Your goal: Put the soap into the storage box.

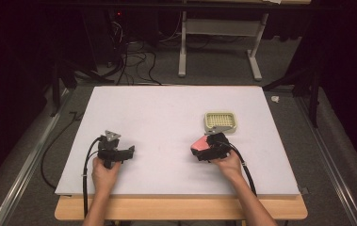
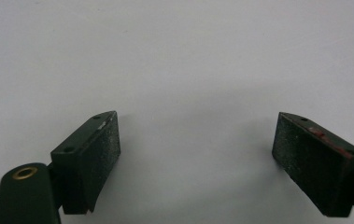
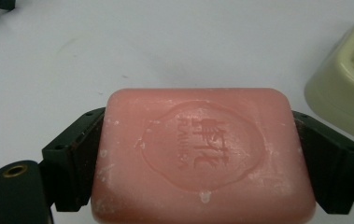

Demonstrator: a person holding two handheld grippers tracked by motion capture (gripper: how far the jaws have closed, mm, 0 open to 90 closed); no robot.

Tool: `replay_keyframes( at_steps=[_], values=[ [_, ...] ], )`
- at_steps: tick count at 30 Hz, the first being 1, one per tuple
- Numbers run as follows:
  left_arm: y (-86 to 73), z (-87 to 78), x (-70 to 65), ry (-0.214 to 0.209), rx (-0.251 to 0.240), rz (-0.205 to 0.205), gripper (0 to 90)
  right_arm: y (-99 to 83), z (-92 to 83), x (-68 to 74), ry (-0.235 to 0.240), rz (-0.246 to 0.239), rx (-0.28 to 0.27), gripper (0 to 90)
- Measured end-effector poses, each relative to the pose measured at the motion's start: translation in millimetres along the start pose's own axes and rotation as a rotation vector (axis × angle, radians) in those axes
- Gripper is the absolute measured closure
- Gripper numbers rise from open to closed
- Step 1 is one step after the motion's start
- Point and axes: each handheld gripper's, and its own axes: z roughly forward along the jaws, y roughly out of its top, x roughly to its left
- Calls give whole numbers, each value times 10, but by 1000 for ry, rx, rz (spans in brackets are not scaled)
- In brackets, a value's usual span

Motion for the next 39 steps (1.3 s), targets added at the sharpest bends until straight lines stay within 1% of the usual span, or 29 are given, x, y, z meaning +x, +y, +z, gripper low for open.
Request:
replay_keyframes(
  at_steps=[6, 8, 11, 19, 25, 26, 27, 30, 34, 39],
  values=[
    [0, 0, 0, 0, 0, 0, 156, -22, -93, -45, -13, 9, -1, 137],
    [0, 0, 0, 0, 0, 0, 156, -31, -121, -57, -18, 5, -7, 137],
    [0, 0, 0, 0, 0, 0, 156, -52, -171, -89, -25, 17, -11, 137],
    [-1, 0, 0, 0, 0, 0, 156, -91, -235, -132, -32, 24, -18, 137],
    [-1, -1, -1, 0, 0, 1, 156, -111, -296, -170, -41, 41, -20, 137],
    [0, 0, 0, 0, 0, 0, 156, -113, -302, -181, -42, 37, -28, 137],
    [0, -1, 0, 0, 0, 1, 156, -116, -322, -196, -48, 46, -29, 137],
    [0, 0, 0, 0, 0, 0, 156, -118, -341, -217, -55, 51, -31, 137],
    [-1, -1, -1, 0, 0, 1, 156, -115, -380, -268, -72, 76, -31, 137],
    [-1, -1, -1, 1, -1, 1, 156, -110, -394, -297, -84, 86, -34, 137]
  ],
)
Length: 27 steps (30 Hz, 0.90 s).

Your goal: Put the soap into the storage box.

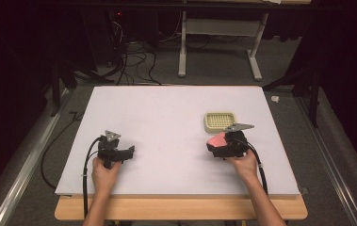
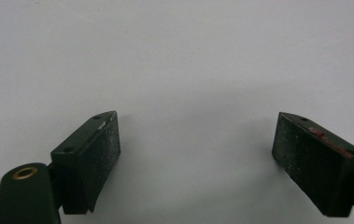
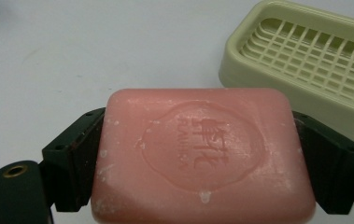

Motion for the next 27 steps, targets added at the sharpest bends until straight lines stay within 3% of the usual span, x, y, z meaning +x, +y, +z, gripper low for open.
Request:
replay_keyframes(
  at_steps=[10, 21, 24, 27],
  values=[
    [0, 0, 0, 0, 0, 0, 156, 43, -22, -104, -20, 41, -8, 137],
    [0, 1, -1, 1, -1, 0, 156, 209, -6, -217, -42, 64, -9, 137],
    [0, 0, 0, 1, 0, 0, 156, 231, 0, -259, -40, 92, -12, 137],
    [0, 0, 0, 0, 0, 0, 156, 254, 16, -297, -62, 101, -3, 137]
  ],
)
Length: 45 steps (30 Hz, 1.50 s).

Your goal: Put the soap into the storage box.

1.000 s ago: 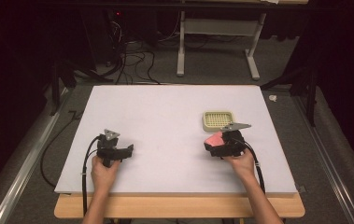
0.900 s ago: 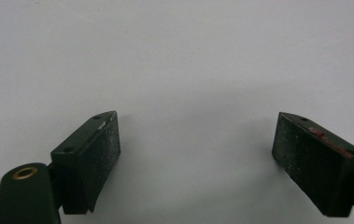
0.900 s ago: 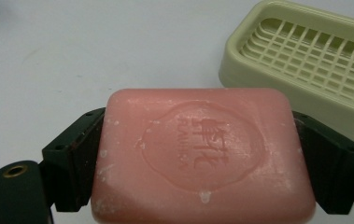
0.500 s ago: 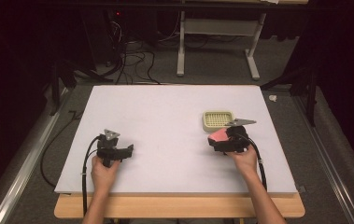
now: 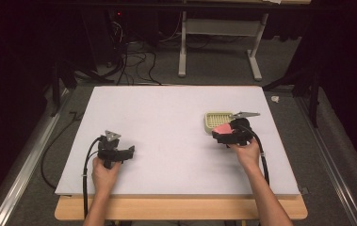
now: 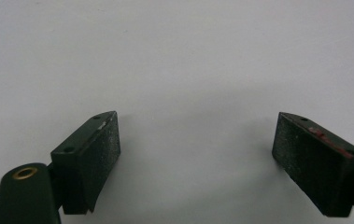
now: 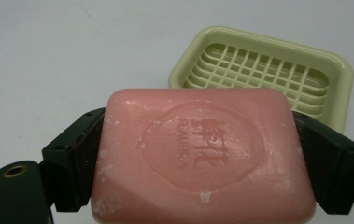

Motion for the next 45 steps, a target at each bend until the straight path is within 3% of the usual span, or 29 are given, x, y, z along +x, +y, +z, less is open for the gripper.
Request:
replay_keyframes(
  at_steps=[11, 24, 45],
  values=[
    [0, 0, 1, 0, 0, -1, 156, 122, 87, -111, -35, 43, 21, 137],
    [1, 1, 2, -1, 0, -1, 156, 285, 275, -125, -70, 55, 59, 136],
    [0, 0, 1, -1, 0, -1, 156, 373, 544, -167, -119, 101, 123, 135]
  ],
)
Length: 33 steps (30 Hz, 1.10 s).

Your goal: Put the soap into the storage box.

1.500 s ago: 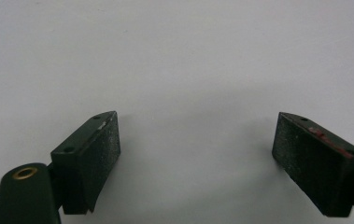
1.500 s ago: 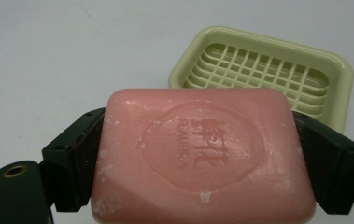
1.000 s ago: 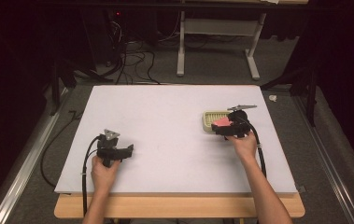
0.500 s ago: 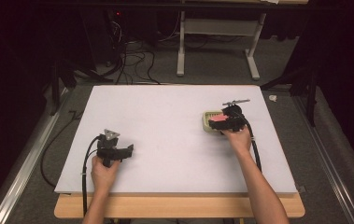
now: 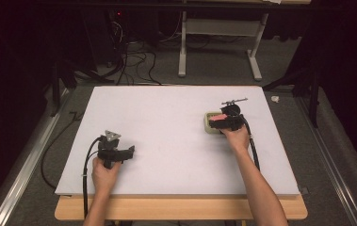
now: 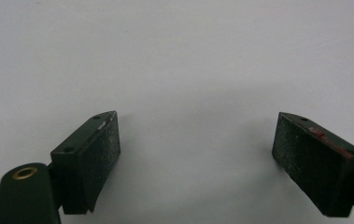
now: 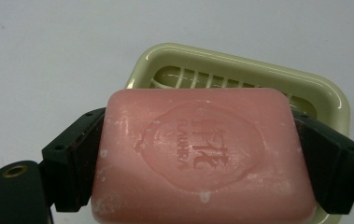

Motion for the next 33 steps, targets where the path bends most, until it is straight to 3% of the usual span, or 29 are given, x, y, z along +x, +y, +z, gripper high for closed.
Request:
replay_keyframes(
  at_steps=[4, 15, 27, 33],
  values=[
    [0, 0, 0, 0, 0, 0, 156, 6, 19, -1, -8, -3, 11, 135],
    [0, 0, -1, 0, 0, 0, 156, 11, 32, -45, 14, 46, 5, 135],
    [-1, 0, -3, 1, -2, 0, 156, 22, 15, -49, 2, 43, 4, 133],
    [0, 0, -1, 0, 0, 0, 156, 35, -81, -49, -9, 38, -23, 131]
  ],
)
